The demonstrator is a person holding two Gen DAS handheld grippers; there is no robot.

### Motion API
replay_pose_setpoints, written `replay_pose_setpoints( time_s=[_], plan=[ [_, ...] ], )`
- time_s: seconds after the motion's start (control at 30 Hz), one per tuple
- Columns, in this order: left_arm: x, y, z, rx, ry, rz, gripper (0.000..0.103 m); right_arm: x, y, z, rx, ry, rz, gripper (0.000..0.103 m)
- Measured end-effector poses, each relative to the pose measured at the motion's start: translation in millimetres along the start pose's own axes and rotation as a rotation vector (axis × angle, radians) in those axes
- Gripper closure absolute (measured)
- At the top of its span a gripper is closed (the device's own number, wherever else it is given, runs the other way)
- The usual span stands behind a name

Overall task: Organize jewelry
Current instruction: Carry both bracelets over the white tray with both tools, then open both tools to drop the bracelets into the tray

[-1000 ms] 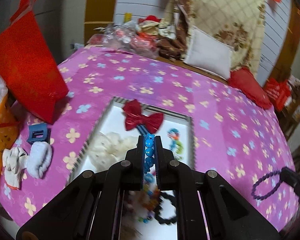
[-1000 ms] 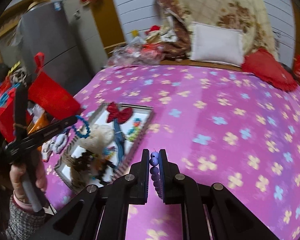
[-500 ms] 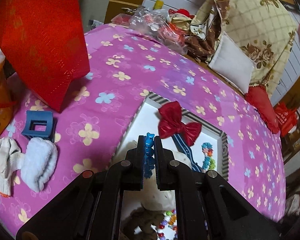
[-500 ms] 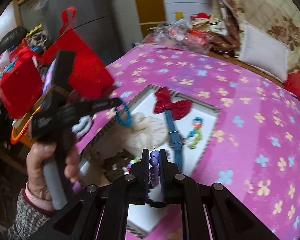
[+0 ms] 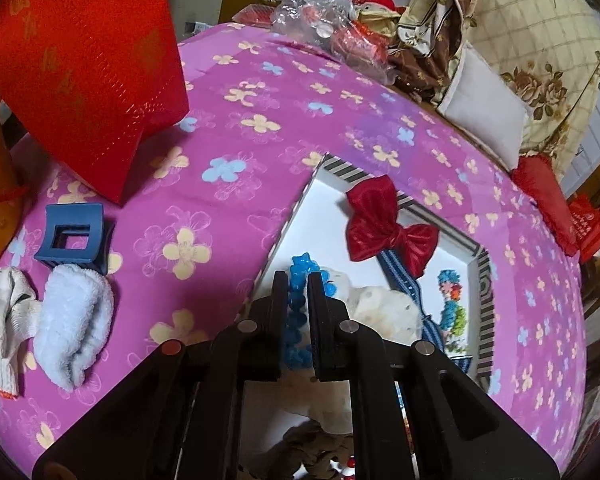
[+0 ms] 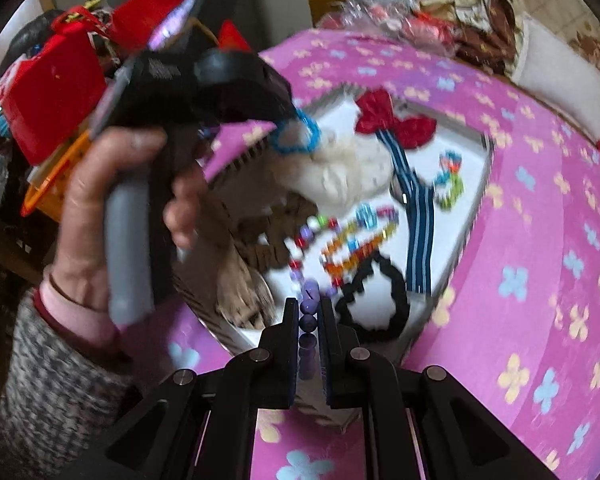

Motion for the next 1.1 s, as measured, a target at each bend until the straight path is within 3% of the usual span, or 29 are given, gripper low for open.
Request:
replay_pose_setpoints(
  time_s=[0.17,0.23,0.3,0.4,0.47,0.57,0.6,0.83,1.1],
  plan=[
    [-3,0,-4,0.021,0.016,0.0,0.092,-12,-7,-16,-0.008,0.036,-0.019,0.095],
    [-4,-2,-3,0.029,0.01,-0.009,0.084,-13,-10,-18,-0.006,0.036,-0.035,0.095],
    [-6,-5,0,0.039,-0.008,-0.019,0.062,-14,-15,-20,0.014,0.036,-0.061,0.095],
    [-10,-7,9,0.037,-0.054,-0.026,0.047,-14,-19,-20,0.033,0.037,-0.092,0.095],
    [-11,-9,13,0.029,-0.065,-0.036,0.047,-17,-22,-17,0.035,0.024,-0.096,0.091],
    [-14,-13,16,0.048,-0.083,-0.054,0.046,-21,-20,-7,0.021,-0.024,-0.084,0.062],
    [-15,-15,17,0.066,-0.094,-0.06,0.046,-23,-19,-2,0.014,-0.046,-0.078,0.059],
    [-29,-32,33,0.146,-0.169,-0.118,0.046,-37,-28,23,-0.061,-0.106,-0.094,0.059],
    [-71,-72,71,0.267,-0.352,-0.219,0.046,-74,-58,55,-0.172,-0.149,-0.14,0.059]
  ],
)
Point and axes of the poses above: each gripper's, at about its wrist camera, not at the fingertips, and z roughly against the way its jaws point, y to its left, x to its top, the point moved 2 cm from there along -z, roughly the way its jaws point, and after that the axes turned 9 degrees about y, right-handed, at the moved point
